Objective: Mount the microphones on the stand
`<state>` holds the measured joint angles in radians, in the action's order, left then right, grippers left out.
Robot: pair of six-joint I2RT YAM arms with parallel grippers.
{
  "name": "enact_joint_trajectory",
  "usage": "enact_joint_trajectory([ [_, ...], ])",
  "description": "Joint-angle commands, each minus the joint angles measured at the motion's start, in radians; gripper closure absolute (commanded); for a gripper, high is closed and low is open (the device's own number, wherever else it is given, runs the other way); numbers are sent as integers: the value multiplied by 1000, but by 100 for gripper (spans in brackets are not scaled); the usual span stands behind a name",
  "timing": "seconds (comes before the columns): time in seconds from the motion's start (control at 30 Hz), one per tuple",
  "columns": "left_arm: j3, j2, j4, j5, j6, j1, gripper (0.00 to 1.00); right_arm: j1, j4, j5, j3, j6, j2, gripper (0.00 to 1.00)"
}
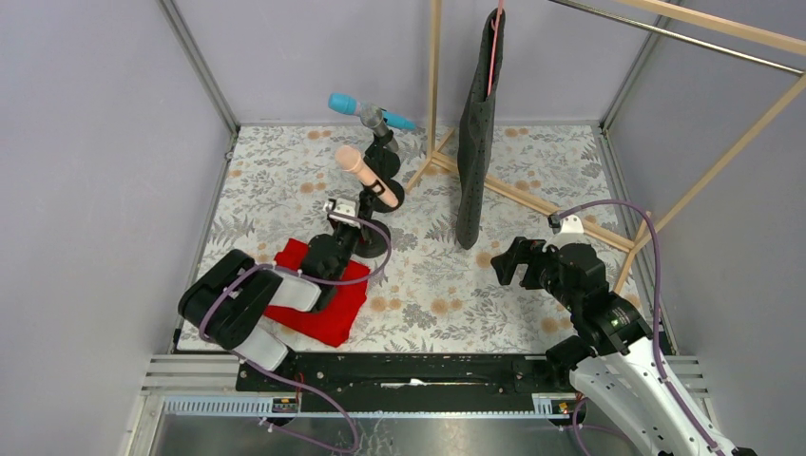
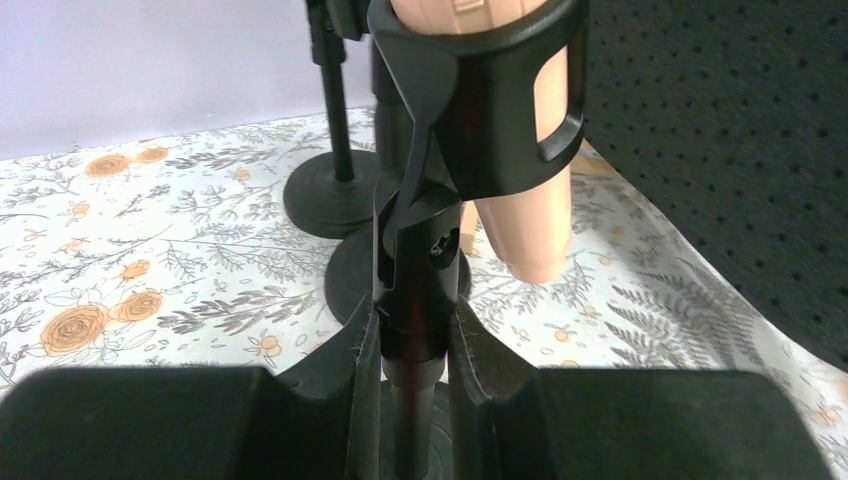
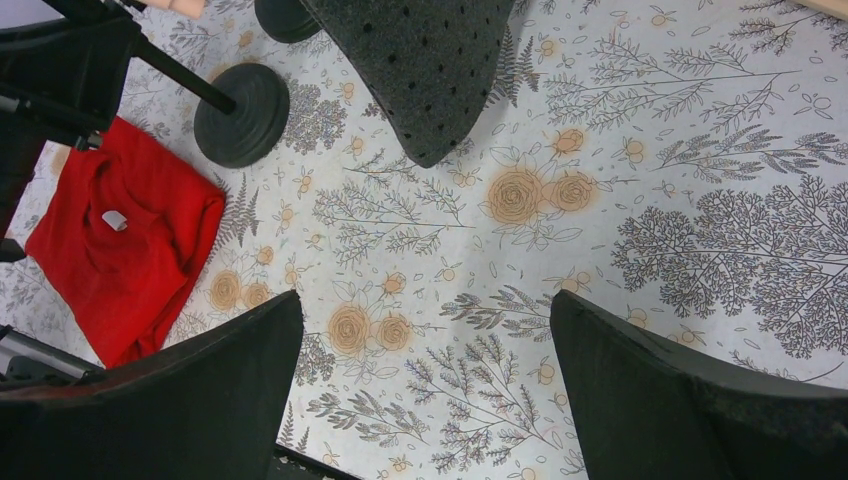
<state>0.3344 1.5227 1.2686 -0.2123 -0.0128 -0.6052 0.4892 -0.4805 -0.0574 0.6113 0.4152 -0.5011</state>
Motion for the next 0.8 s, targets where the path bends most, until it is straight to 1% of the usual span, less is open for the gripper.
enact_joint_trajectory([
  [0.0, 60, 63, 270, 66, -33, 51, 100, -5, 29, 27, 3, -12, 2, 0],
  [0.17, 92, 144, 318, 65, -25, 66, 100, -5, 28, 28, 3, -13, 1, 0],
  [0.2, 96, 153, 320, 55, -29, 67, 98, -5, 28, 27, 3, -13, 1, 0],
  [0.23, 97, 158, 323, 50, -34, 69, 92, -5, 28, 27, 3, -13, 1, 0],
  [0.27, 96, 162, 324, 47, -44, 72, 81, -5, 28, 28, 3, -13, 1, 0],
  [0.3, 93, 162, 323, 47, -52, 71, 66, -6, 28, 29, 3, -14, 0, 0],
  [0.33, 89, 158, 322, 46, -61, 71, 57, -5, 28, 29, 2, -15, 0, 0],
  [0.43, 62, 132, 321, 38, -85, 71, 45, -5, 31, 28, 1, -15, -4, 0],
  [0.47, 48, 115, 320, 36, -91, 71, 39, -5, 31, 28, 1, -15, -6, 0],
  [0.57, -10, 35, 299, 29, -107, 70, 25, -5, 30, 31, 2, -16, -5, 0],
  [0.63, -30, -43, 214, 21, -117, 64, 20, -6, 30, 33, 1, -16, -3, 0],
  [0.77, -41, -249, -86, -85, -112, 0, 16, -5, 27, 39, 4, -16, 6, 0],
])
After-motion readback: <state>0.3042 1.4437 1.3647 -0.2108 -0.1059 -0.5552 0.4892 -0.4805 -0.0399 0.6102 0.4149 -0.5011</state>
